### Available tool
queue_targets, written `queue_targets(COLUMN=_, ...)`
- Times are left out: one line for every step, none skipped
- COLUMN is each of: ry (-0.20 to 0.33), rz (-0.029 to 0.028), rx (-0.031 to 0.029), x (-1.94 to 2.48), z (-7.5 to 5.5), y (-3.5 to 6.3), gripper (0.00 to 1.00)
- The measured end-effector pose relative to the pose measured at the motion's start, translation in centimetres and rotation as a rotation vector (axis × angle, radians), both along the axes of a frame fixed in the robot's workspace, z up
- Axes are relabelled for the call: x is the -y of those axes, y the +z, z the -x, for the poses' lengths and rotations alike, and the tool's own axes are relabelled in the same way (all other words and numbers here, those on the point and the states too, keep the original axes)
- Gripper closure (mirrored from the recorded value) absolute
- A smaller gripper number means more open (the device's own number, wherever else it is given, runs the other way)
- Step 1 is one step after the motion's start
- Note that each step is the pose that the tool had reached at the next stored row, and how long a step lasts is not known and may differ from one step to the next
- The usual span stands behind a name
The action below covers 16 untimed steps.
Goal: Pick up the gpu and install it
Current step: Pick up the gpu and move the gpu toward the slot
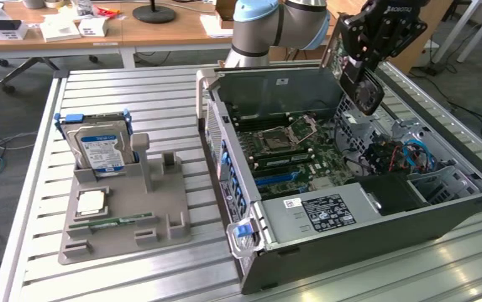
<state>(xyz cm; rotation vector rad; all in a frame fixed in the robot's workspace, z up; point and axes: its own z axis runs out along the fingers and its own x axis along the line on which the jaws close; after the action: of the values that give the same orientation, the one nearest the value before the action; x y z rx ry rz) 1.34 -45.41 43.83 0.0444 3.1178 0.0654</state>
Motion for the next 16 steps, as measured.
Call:
queue_targets(ry=0.0, rz=0.0, rx=0.0, x=0.0, z=0.0, y=-0.18, gripper=0.74)
queue_targets(ry=0.0, rz=0.0, rx=0.0, x=0.0, z=0.0, y=-0.38, gripper=0.74)
queue_targets(ry=0.0, rz=0.0, rx=0.0, x=0.0, z=0.0, y=-0.56, gripper=0.74)
queue_targets(ry=0.0, rz=-0.0001, rx=0.0, x=0.0, z=0.0, y=-0.7, gripper=0.74)
queue_targets(ry=0.0, rz=0.0, rx=0.0, x=-0.01, z=0.0, y=-0.74, gripper=0.74)
queue_targets(ry=0.0, rz=0.0001, rx=0.0, x=0.0, z=0.0, y=-0.74, gripper=0.74)
queue_targets(ry=0.0, rz=0.0001, rx=0.0001, x=0.0, z=-0.1, y=-0.77, gripper=0.74)
queue_targets(ry=0.0, rz=-0.0002, rx=0.0, x=0.0, z=-0.2, y=-0.82, gripper=0.74)
queue_targets(ry=0.0, rz=-0.0001, rx=0.0, x=0.0, z=-0.4, y=-0.84, gripper=0.74)
queue_targets(ry=0.0, rz=0.0001, rx=0.0, x=0.0, z=-0.7, y=-0.87, gripper=0.74)
queue_targets(ry=0.0, rz=0.0001, rx=0.0, x=0.0, z=-0.9, y=-0.89, gripper=0.74)
queue_targets(ry=0.0, rz=0.0, rx=0.0, x=0.0, z=-1.1, y=-0.92, gripper=0.74)
queue_targets(ry=0.0, rz=0.0, rx=0.0001, x=0.0, z=-1.4, y=-0.94, gripper=0.74)
queue_targets(ry=0.0, rz=0.0, rx=0.0, x=0.0, z=-1.7, y=-0.96, gripper=0.74)
queue_targets(ry=0.0, rz=-0.0001, rx=-0.0001, x=0.0, z=-2.0, y=-0.98, gripper=0.74)
queue_targets(ry=0.0, rz=-0.0001, rx=-0.0001, x=0.0, z=-2.3, y=-1.0, gripper=0.74)
